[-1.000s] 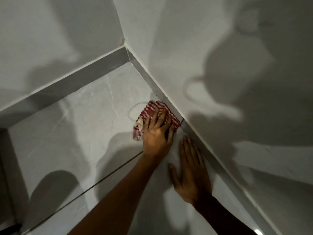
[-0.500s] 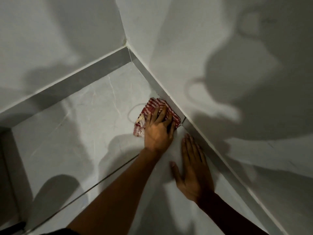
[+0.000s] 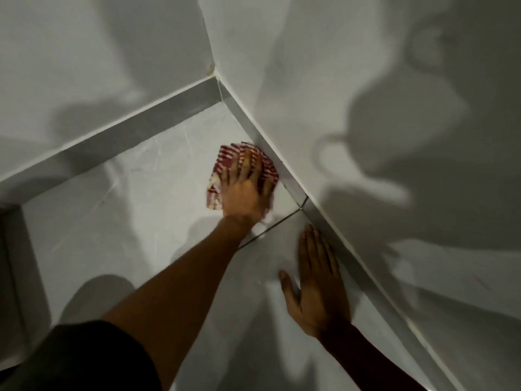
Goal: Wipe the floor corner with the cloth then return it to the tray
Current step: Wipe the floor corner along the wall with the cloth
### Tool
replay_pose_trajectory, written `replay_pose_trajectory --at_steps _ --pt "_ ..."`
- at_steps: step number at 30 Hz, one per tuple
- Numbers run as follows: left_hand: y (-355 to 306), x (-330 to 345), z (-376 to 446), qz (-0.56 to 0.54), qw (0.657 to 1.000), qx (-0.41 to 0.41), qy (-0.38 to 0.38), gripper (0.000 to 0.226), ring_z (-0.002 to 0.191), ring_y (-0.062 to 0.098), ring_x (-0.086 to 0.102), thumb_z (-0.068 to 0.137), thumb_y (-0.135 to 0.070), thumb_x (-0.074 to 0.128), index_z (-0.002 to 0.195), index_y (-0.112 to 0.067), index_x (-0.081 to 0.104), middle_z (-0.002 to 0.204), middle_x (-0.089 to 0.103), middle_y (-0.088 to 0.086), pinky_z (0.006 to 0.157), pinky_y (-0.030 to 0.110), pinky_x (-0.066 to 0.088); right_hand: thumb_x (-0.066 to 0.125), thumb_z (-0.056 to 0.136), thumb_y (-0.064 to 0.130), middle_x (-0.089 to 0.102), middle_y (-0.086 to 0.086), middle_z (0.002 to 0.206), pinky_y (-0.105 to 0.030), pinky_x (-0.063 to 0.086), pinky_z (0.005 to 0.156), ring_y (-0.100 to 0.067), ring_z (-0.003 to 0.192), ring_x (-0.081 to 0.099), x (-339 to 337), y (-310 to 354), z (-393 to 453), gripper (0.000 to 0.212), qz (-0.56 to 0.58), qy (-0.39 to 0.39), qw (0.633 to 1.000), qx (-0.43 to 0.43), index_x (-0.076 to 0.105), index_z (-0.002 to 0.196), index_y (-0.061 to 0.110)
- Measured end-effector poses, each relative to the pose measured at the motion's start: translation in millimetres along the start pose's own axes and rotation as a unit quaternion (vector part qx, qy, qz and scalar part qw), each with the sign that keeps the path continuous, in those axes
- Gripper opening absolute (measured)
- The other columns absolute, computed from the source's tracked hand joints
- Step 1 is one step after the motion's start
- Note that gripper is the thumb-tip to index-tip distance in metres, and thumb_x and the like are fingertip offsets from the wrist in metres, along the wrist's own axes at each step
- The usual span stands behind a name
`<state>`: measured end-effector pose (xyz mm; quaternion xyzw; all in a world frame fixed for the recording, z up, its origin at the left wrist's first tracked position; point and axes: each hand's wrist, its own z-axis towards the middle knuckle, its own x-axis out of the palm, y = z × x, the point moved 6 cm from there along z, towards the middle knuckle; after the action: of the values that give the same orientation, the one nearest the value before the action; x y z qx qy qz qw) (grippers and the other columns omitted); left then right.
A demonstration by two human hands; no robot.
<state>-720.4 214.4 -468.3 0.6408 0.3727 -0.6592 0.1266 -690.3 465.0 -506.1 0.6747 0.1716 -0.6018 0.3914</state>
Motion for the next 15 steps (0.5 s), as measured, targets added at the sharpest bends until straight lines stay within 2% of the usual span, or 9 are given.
replay_pose_trajectory --at_steps 4,7,10,12,15 --pt "-30 13 -44 -0.016 0.999 0.03 -0.034 0.06 0.162 0.032 0.028 0.107 -0.053 0.046 0.155 -0.02 0.055 0.172 0.039 0.005 0.134 0.051 0.017 0.039 0.112 0.064 0.023 -0.012 0.187 -0.047 0.028 0.14 -0.028 0.174 0.024 1 -2 0 0.088 -0.013 -0.011 1.0 0.005 0.022 0.177 0.007" --pt "-23 19 -57 0.004 0.995 0.1 -0.012 0.063 0.164 0.027 0.027 0.107 -0.058 0.042 0.158 -0.023 0.051 0.173 0.036 0.003 0.135 0.049 0.017 0.042 0.111 0.063 0.022 -0.011 0.187 -0.046 0.027 0.141 -0.026 0.175 0.023 2 -3 0 0.089 -0.004 -0.008 1.0 0.008 0.019 0.178 0.008" --pt "-16 16 -50 0.022 0.992 0.127 -0.012 0.066 0.164 0.024 0.025 0.104 -0.062 0.041 0.158 -0.025 0.05 0.174 0.034 0.001 0.136 0.048 0.013 0.035 0.112 0.065 0.021 -0.009 0.188 -0.045 0.024 0.142 -0.025 0.175 0.021 1 -2 1 0.088 0.001 -0.005 1.0 0.009 0.018 0.178 0.01" --pt "-17 17 -48 0.029 0.994 0.105 -0.023 0.065 0.165 0.023 0.024 0.105 -0.061 0.043 0.16 -0.025 0.047 0.175 0.033 0.0 0.136 0.049 0.012 0.031 0.112 0.067 0.023 -0.011 0.187 -0.045 0.026 0.141 -0.026 0.175 0.023 0 -2 1 0.088 -0.001 -0.002 1.0 0.013 0.02 0.178 0.008" --pt "-19 18 -34 -0.003 0.999 0.031 -0.033 0.069 0.166 0.024 0.017 0.106 -0.061 0.04 0.164 -0.024 0.037 0.177 0.027 0.0 0.135 0.049 0.005 0.028 0.112 0.068 0.024 -0.012 0.186 -0.043 0.025 0.141 -0.028 0.173 0.026 -1 0 1 0.089 -0.013 -0.002 1.0 0.017 0.022 0.177 0.007"
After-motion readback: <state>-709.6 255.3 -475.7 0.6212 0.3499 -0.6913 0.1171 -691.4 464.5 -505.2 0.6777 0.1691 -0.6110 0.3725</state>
